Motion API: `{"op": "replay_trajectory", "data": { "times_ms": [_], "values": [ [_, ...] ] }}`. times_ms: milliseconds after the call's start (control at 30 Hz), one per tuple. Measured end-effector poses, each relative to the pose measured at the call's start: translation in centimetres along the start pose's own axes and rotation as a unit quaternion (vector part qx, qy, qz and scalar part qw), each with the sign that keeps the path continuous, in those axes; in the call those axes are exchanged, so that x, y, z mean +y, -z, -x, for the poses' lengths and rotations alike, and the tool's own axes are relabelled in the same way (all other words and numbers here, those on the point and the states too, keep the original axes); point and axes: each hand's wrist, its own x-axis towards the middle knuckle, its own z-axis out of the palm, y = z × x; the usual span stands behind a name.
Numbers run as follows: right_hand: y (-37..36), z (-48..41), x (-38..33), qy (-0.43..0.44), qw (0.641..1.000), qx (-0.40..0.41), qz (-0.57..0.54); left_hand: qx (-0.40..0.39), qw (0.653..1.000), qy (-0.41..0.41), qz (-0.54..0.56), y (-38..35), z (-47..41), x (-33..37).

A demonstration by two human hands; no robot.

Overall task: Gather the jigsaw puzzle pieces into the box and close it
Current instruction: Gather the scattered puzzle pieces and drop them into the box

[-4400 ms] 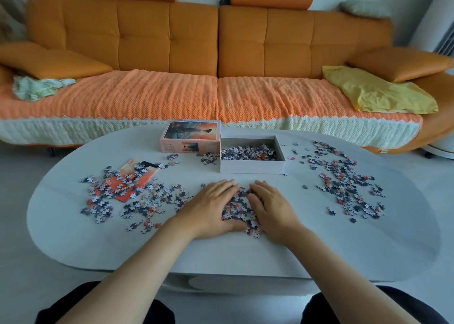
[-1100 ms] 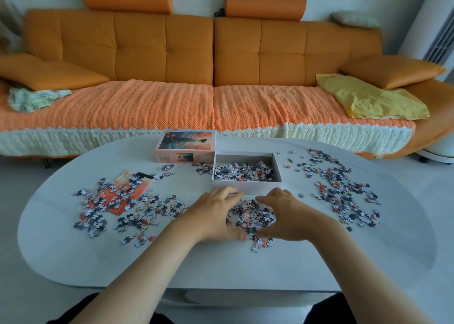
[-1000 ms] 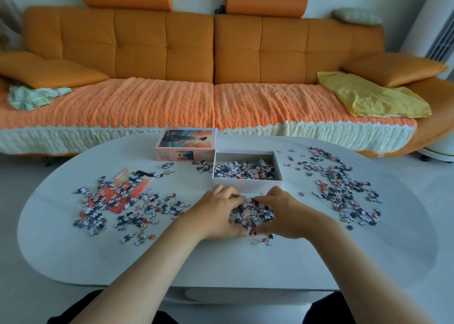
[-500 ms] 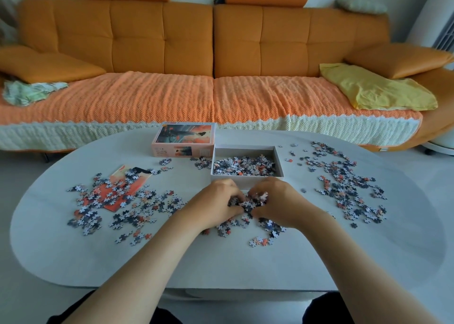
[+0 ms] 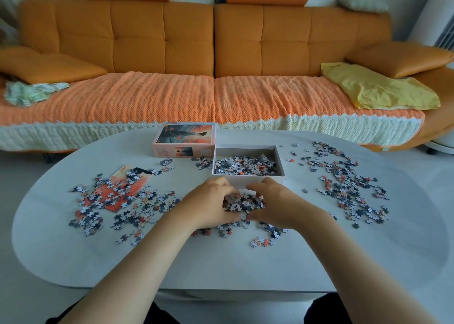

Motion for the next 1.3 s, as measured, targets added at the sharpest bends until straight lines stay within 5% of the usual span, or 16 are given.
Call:
{"op": "replay_trajectory", "data": {
  "times_ms": [533,700,867,1067,1167,1300],
  "values": [
    [0.8,-0.1,-1.0,-0.005,0.997,0.062,-0.054,0.055,0.992,0.012,0.113,0.6,-0.1,0.5],
    [3.2,-1.8,-0.7,-0.008,0.979,0.156,-0.134,0.133,0.977,0.005,0.165,2.1,-2.1,0.3],
    [4.0,-4.9,0.6,0.03,0.962,0.254,-0.091,0.213,0.967,-0.003,0.138,2.9,-5.2,-0.4],
    [2.8,-6.2,1.4,0.009,0.987,0.157,-0.043,0.193,0.981,-0.019,-0.019,1.9,-7.0,-1.3],
    [3.1,-5.9,1.4,0.017,0.981,0.186,-0.045,0.198,0.977,-0.033,-0.067,1.8,-6.8,-1.7],
    [2.9,-5.1,0.9,0.045,0.989,0.135,-0.03,0.094,0.991,-0.02,-0.098,1.6,-6.0,-1.5]
  ]
}}
